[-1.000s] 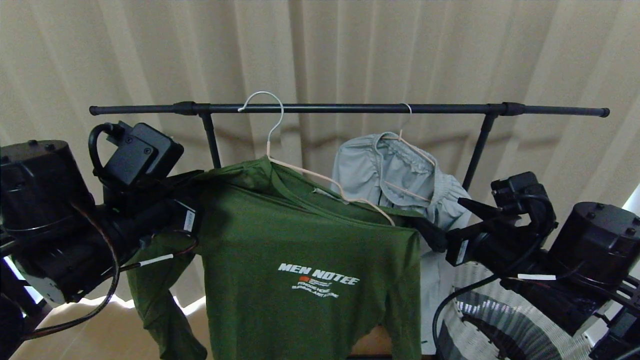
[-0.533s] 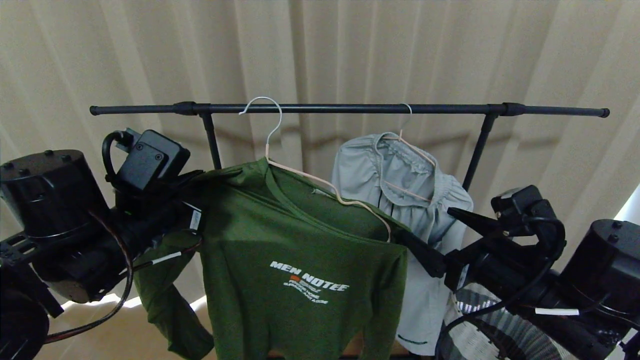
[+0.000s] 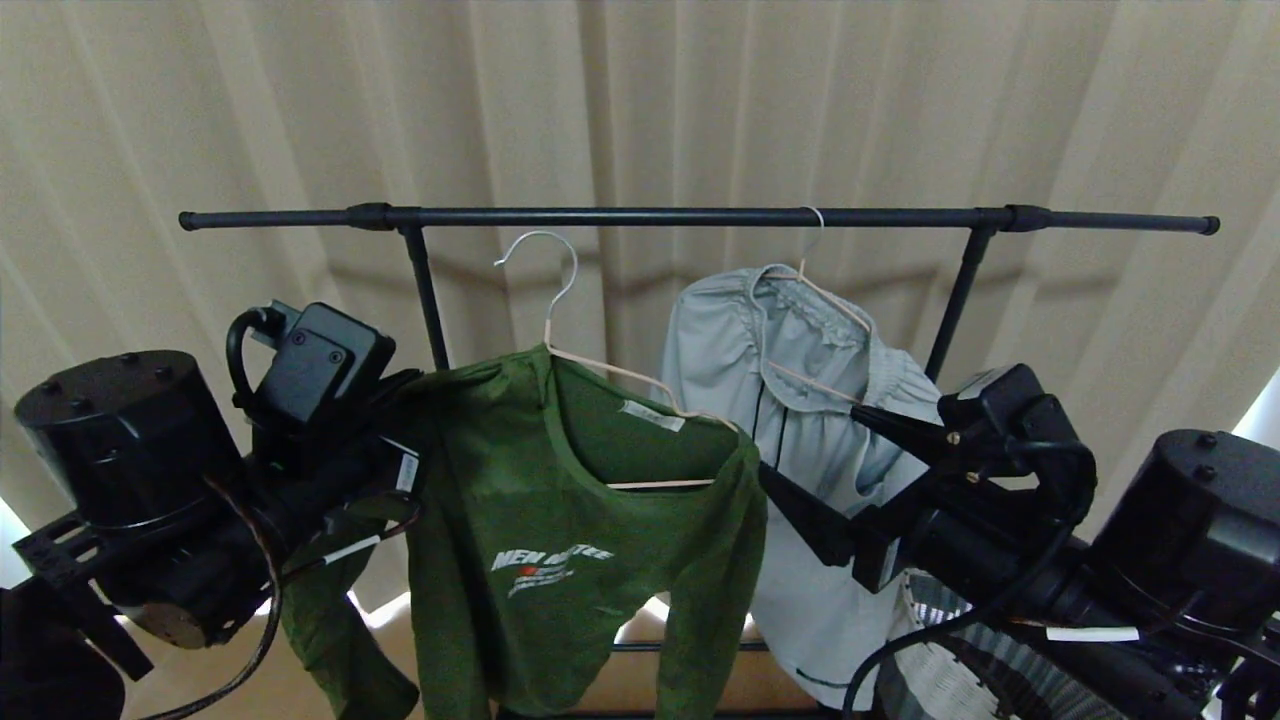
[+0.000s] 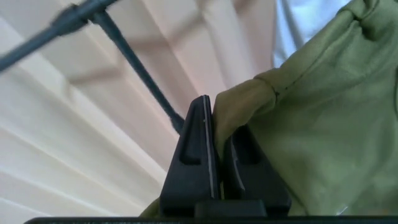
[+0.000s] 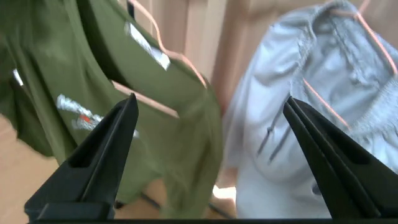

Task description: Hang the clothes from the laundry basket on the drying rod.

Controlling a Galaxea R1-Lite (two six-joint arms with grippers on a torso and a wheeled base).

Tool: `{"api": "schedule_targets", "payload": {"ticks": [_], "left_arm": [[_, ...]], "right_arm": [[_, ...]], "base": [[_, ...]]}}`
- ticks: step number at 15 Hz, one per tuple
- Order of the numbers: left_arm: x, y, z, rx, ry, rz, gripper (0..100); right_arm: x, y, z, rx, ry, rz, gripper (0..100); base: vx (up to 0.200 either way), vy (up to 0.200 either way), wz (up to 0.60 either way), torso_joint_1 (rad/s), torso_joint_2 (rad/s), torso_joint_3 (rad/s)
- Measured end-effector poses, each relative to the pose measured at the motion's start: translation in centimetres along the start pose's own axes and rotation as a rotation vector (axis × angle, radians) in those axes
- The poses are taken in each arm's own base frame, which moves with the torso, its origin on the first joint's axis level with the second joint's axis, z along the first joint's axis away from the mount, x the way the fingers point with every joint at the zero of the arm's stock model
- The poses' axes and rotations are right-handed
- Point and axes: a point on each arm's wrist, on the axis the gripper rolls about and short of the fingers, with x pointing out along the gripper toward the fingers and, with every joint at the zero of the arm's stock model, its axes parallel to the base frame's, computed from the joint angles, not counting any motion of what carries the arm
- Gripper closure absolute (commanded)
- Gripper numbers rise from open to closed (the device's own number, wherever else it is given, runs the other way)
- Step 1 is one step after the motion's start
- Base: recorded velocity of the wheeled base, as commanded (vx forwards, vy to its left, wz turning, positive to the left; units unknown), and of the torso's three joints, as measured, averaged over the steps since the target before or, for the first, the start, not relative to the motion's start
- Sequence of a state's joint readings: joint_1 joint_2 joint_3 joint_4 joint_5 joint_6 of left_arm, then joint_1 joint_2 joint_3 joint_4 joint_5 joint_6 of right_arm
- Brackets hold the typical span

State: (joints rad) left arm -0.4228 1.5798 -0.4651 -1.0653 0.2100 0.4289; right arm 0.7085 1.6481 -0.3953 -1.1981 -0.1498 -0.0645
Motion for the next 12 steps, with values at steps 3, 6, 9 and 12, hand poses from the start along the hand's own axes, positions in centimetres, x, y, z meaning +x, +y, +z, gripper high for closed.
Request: {"api": "schedule_targets", "payload": {"ticks": [3,6,9,12], "left_arm": [[-1.2,-1.0,0.4,-0.006,-0.023,-0.047,100],[-1.7,-1.7,0.9,-0.007,-0.048,-0.082,100],[-2.0,-2.3,1.3,-0.008,-0.065,-0.107,100],[-2.2,-2.7,1.5,-0.008,-0.075,-0.126,100]], "right_arm": [[1.0,-0.1,0.1,-0.109,-0.004,0.009,0],[2.2,-0.3,0.7,-0.126,-0.019,-0.003,0],[3.6,-0.2,1.6,-0.171,-0.003,-0.003,0],[4.7,-0.1,2.3,-0.209,-0.012,-0.01,0]], "base": [[0.0,0.0,0.0,0.0,0.0,0.0],[0.0,0.0,0.0,0.0,0.0,0.0],[0.0,0.0,0.0,0.0,0.0,0.0],[0.0,0.0,0.0,0.0,0.0,0.0]]}}
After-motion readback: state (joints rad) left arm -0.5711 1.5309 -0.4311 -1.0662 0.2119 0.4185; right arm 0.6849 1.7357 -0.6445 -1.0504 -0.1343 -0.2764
